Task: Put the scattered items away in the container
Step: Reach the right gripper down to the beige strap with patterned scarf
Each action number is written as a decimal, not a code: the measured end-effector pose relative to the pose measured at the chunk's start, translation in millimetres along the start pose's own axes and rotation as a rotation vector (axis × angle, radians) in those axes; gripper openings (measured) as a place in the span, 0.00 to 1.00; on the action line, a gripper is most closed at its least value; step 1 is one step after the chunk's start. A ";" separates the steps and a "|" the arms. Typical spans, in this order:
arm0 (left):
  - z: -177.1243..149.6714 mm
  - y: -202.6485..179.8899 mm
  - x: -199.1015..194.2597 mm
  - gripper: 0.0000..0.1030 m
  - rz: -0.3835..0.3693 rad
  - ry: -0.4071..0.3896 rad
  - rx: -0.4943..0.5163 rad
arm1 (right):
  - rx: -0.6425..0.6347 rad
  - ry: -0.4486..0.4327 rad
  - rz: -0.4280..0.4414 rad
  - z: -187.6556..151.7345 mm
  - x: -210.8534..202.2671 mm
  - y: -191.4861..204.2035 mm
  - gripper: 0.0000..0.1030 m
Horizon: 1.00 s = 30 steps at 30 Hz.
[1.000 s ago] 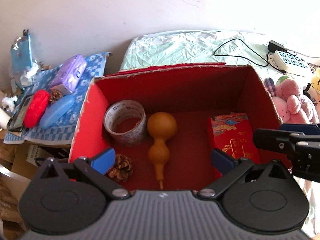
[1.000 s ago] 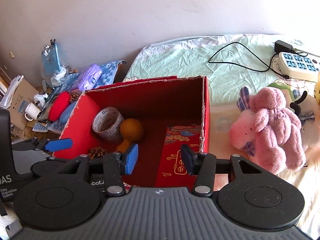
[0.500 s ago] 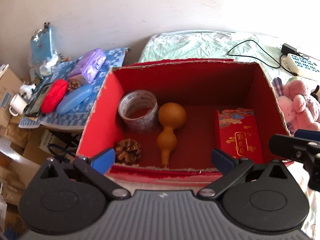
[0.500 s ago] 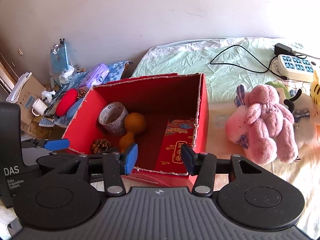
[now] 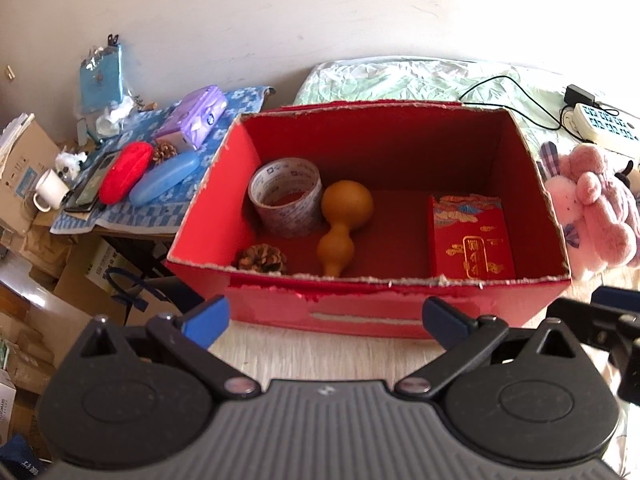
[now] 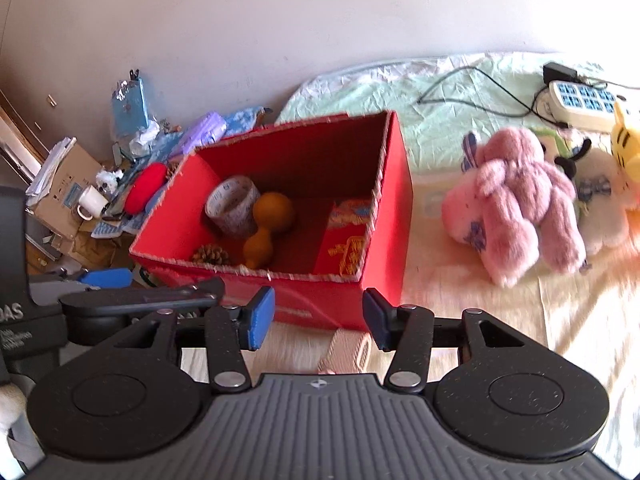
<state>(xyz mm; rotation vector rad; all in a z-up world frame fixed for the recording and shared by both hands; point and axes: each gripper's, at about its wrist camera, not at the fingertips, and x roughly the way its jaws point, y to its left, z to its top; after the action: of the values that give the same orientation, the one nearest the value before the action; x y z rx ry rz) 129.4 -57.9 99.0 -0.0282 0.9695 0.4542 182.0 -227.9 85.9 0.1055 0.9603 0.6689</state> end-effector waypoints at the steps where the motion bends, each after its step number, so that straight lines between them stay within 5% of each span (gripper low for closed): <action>1: -2.7 -0.4 -0.3 0.99 -0.002 0.002 -0.001 | 0.005 0.008 -0.002 -3.1 1.4 -2.3 0.50; 9: -26.4 -6.9 12.6 0.99 -0.043 0.061 0.011 | 0.064 0.094 -0.010 -29.8 20.4 -17.0 0.51; 23: -92.3 -45.1 24.5 0.98 -0.372 0.143 0.180 | 0.175 0.224 -0.033 -51.1 51.8 -43.9 0.54; 30: -95.8 -60.5 37.7 0.92 -0.385 0.180 0.217 | 0.208 0.273 -0.008 -53.2 61.6 -51.0 0.54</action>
<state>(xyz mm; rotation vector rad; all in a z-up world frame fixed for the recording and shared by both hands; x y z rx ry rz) 95.2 -120.5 3.3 -0.0595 1.1560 -0.0092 188.7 -244.2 -8.5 0.1970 1.2918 0.5832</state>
